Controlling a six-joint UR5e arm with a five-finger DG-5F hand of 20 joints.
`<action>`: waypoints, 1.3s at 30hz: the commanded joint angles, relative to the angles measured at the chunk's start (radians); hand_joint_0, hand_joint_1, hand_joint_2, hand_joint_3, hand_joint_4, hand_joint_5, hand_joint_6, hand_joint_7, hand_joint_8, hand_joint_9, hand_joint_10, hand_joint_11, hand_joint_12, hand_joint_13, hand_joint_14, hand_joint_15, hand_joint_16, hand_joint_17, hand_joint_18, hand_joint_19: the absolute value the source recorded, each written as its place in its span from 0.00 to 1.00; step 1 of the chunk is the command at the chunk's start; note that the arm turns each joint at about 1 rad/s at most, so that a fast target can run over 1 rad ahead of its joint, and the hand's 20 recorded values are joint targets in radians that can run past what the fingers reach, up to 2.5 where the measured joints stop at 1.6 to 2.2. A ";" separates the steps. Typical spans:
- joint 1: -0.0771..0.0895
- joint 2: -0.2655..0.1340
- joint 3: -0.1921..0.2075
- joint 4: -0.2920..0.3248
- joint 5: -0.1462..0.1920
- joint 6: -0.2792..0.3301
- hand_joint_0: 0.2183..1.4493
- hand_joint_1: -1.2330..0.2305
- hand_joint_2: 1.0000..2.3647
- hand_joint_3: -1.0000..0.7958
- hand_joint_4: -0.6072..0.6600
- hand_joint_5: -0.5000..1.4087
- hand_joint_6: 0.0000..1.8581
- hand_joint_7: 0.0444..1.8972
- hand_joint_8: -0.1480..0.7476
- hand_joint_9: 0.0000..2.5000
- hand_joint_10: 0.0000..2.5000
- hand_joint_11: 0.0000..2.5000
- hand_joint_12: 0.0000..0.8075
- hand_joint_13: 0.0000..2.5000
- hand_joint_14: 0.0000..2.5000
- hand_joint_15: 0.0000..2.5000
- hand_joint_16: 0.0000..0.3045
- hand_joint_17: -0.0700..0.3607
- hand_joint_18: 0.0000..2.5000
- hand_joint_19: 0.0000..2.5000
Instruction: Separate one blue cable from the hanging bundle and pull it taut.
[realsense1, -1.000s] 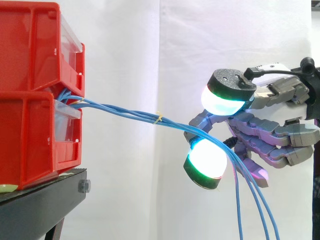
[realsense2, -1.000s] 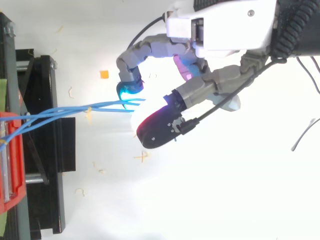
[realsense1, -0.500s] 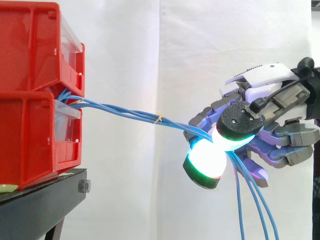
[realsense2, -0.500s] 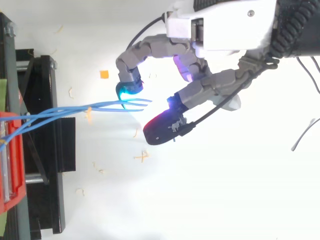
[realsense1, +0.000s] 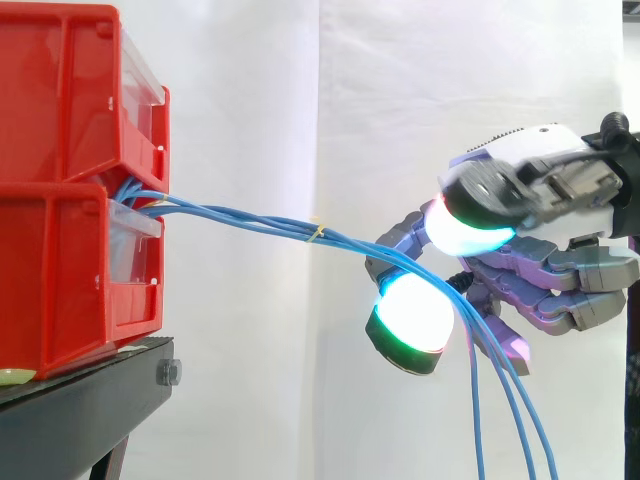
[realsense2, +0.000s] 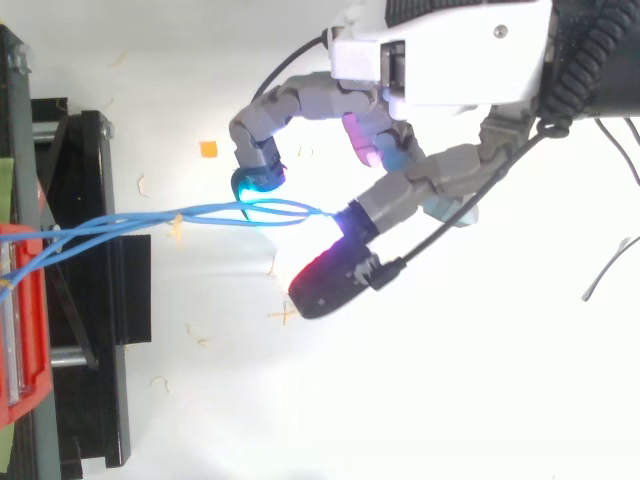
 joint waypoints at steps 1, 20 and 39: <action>0.002 0.000 0.000 0.000 0.001 -0.001 0.29 0.62 0.00 0.28 0.57 0.33 0.27 0.63 0.30 0.85 0.01 0.24 0.36 0.72 0.01 0.45 0.15 0.40 0.43 0.34; 0.005 0.000 0.000 0.000 0.007 0.001 0.39 0.17 0.01 0.35 0.59 0.33 0.27 0.67 0.34 0.83 0.01 0.28 0.36 0.69 0.01 0.45 0.15 0.40 0.41 0.32; 0.005 0.000 0.000 0.000 0.010 0.001 0.38 0.51 0.00 0.28 0.57 0.33 0.27 0.65 0.24 0.86 0.01 0.26 0.35 0.69 0.01 0.43 0.14 0.39 0.41 0.33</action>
